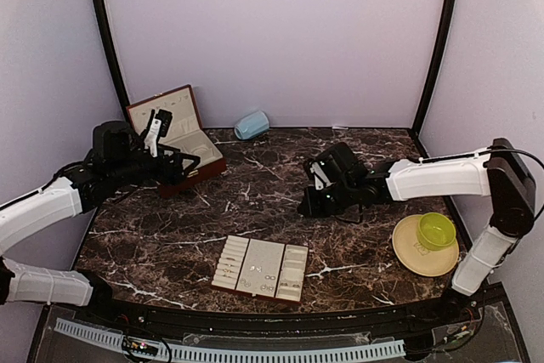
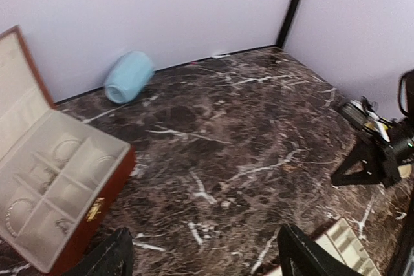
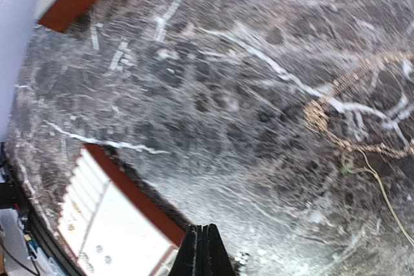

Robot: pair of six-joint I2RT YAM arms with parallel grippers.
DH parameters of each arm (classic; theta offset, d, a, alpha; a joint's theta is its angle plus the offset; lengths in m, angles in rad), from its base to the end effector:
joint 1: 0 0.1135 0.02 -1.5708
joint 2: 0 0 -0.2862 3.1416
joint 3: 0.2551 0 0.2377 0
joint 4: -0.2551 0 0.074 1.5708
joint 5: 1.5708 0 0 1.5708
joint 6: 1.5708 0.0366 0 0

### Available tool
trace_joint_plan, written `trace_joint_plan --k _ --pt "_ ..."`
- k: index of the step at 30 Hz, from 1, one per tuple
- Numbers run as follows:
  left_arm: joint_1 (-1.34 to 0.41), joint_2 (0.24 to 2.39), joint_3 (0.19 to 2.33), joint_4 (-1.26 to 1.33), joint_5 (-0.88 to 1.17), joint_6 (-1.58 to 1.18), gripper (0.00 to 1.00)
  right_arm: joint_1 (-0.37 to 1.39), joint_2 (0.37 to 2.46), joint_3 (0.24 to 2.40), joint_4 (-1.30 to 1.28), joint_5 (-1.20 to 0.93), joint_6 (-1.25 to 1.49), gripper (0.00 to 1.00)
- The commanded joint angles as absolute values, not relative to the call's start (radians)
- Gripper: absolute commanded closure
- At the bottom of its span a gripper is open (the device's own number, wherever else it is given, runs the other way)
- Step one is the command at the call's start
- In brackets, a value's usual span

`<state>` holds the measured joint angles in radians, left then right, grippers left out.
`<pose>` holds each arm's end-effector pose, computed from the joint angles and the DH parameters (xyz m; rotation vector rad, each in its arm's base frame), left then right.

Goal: Organize the mixed jewelry
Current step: Pick up the earring from the center of the board.

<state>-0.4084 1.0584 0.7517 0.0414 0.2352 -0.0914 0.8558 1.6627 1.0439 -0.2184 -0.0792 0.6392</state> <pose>0.2011 -0.0963 0.3219 0.4591 1.8087 -0.5642 0.2223 0.2604 0.2319 -0.3149 2.5367 0.7418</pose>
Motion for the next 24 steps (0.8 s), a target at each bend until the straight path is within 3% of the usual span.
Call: trace_joint_plan --k 1,9,19,24 --pt "-0.484 1.078 0.678 0.196 0.424 -0.161 0.21 0.85 1.624 1.019 -0.011 -0.194 0.614 1.0" --pt "-0.531 1.223 0.733 0.177 0.708 -0.174 0.22 0.851 1.615 0.972 0.223 -0.359 0.638 1.0" --pt "-0.723 1.345 0.697 0.392 0.731 -0.186 0.25 0.9 1.559 0.945 0.377 -0.504 0.625 1.0" --pt "-0.762 1.409 0.715 0.453 0.746 -0.22 0.34 0.919 1.568 0.963 0.381 -0.541 0.619 1.0"
